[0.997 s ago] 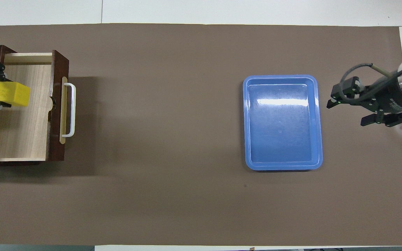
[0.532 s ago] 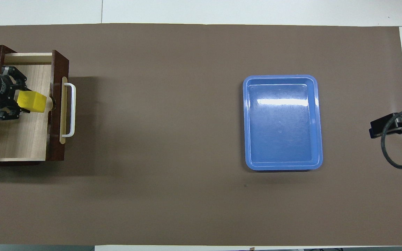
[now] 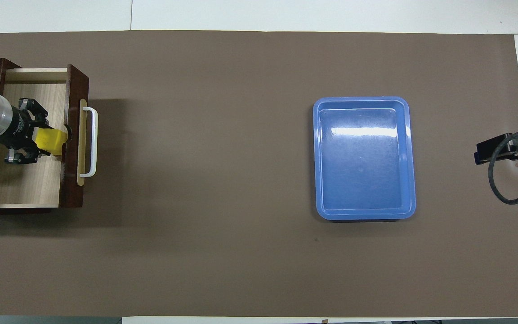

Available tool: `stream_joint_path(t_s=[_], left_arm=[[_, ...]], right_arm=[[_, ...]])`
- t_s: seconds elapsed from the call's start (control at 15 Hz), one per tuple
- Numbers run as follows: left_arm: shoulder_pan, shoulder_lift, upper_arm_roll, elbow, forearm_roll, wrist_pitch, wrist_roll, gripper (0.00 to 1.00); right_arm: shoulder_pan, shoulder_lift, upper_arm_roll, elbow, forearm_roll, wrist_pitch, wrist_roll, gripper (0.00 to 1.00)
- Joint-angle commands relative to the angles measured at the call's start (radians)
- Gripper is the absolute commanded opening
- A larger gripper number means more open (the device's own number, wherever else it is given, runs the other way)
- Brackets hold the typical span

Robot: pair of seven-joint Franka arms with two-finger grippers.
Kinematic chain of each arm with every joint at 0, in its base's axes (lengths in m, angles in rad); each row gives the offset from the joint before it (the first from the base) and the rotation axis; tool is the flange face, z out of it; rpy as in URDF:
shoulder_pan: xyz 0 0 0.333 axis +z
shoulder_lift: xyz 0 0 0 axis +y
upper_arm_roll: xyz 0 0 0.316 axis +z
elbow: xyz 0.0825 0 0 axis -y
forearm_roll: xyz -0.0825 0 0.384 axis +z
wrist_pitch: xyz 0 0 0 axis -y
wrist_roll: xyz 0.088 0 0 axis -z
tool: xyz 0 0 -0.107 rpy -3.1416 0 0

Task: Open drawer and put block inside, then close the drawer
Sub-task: 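Lower the block into the drawer and open the left gripper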

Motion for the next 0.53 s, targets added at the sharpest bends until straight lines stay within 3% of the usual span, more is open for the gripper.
stream_joint_path(t_s=[0.0,0.47], left_arm=[[0.013,-0.031,-0.008,-0.038,-0.026,0.065,-0.064,0.00],[0.024,-0.032,-0.008,-0.046,-0.026,0.080,-0.106,0.00]], right_arm=[[-0.020,-0.004,0.014,-0.019,0.031,0.024,0.013,1.00],[-0.016,-0.003,0.014,-0.012,0.037,0.029,0.026,1.00]])
